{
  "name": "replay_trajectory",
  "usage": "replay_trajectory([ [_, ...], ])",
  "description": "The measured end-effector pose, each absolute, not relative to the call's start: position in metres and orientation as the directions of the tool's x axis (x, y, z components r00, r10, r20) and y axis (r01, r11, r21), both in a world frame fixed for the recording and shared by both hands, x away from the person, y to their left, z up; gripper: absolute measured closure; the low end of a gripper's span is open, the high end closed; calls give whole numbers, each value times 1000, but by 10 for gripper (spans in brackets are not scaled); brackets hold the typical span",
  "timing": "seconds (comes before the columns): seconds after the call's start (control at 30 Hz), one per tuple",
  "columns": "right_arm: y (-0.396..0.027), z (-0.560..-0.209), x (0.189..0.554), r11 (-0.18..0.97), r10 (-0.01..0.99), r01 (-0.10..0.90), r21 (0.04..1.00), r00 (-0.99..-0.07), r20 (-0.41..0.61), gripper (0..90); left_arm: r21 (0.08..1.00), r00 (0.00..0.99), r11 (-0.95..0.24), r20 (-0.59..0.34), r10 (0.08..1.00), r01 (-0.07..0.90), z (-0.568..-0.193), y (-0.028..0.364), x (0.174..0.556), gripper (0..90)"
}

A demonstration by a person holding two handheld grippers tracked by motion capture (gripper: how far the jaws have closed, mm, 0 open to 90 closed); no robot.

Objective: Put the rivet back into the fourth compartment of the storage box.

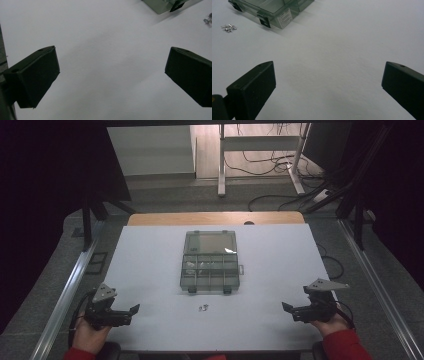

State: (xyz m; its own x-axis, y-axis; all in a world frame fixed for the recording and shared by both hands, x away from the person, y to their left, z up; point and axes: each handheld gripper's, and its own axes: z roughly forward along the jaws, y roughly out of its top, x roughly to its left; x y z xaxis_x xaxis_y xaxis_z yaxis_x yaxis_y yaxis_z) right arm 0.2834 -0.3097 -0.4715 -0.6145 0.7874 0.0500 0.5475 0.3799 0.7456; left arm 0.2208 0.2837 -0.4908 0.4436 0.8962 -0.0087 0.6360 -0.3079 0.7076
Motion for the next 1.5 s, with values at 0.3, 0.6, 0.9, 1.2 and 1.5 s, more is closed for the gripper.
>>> replay_trajectory([
  [0.3,-306,-473,284,400,774,548,735,-631,49,0,718,443,-281,-43,895,637,-491,288,220,0],
  [0.6,-305,-473,285,407,773,549,730,-632,44,0,716,448,-285,-44,893,637,-491,288,220,0],
  [0.9,-299,-473,286,420,768,562,712,-639,51,0,714,449,-285,-47,892,640,-492,287,221,0],
  [1.2,-284,-472,287,449,740,552,703,-670,53,0,713,448,-285,-46,893,641,-492,287,221,0],
  [1.5,-270,-471,290,468,705,534,705,-706,67,0,714,447,-284,-46,893,640,-492,287,221,0],
])
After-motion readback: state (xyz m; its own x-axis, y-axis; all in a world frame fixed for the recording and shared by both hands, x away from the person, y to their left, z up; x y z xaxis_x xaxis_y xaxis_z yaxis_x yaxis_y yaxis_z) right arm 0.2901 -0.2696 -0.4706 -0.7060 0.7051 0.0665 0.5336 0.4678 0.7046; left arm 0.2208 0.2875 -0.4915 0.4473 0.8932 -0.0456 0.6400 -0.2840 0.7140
